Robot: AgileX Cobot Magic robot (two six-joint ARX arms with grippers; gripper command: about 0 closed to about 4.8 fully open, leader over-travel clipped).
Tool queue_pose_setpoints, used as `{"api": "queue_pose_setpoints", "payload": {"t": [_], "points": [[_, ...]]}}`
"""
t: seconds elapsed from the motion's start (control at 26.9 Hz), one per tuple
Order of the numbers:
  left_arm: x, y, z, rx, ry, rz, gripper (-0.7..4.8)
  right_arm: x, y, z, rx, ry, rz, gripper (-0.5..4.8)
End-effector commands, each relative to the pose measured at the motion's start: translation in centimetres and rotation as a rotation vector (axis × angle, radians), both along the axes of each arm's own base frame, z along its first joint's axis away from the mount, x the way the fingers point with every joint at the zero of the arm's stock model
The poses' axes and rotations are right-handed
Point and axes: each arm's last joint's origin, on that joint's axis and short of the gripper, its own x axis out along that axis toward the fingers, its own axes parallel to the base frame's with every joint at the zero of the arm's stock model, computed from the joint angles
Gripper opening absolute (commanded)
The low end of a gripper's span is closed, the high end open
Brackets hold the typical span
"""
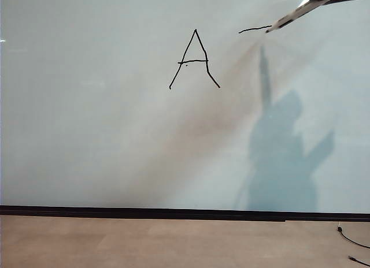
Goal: Pick up the pen on the shelf to the right of the whiteboard and write the letter Z.
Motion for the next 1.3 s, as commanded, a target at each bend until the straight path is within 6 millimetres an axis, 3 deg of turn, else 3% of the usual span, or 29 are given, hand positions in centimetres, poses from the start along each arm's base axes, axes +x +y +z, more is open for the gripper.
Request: {"api": "queue_pose_setpoints", "payload": {"t": [0.04, 0.26, 0.67, 1.3], "points": [[0.0, 0.0, 0.2, 0.004, -0.013, -0.001, -0.04, -0.2, 0.6, -0.1, -0.038, -0.007, 0.044, -0.09], [0.0, 0.0, 0.2, 0.004, -0.013, -0.001, -0.04, 0.4, 2.0, -0.9, -0.13, -0.007, 0.071, -0.09], [0.0, 0.0, 0.2, 0.004, -0.013, -0.001, -0.04, 2.3, 2.8, -2.9, -0.188, 0.053, 0.06, -0.09], [0.0, 0.0, 0.2, 0.004, -0.013, -0.001, -0.05, 2.7, 2.7, -2.5, -0.194, -0.002, -0.008, -0.09]]}}
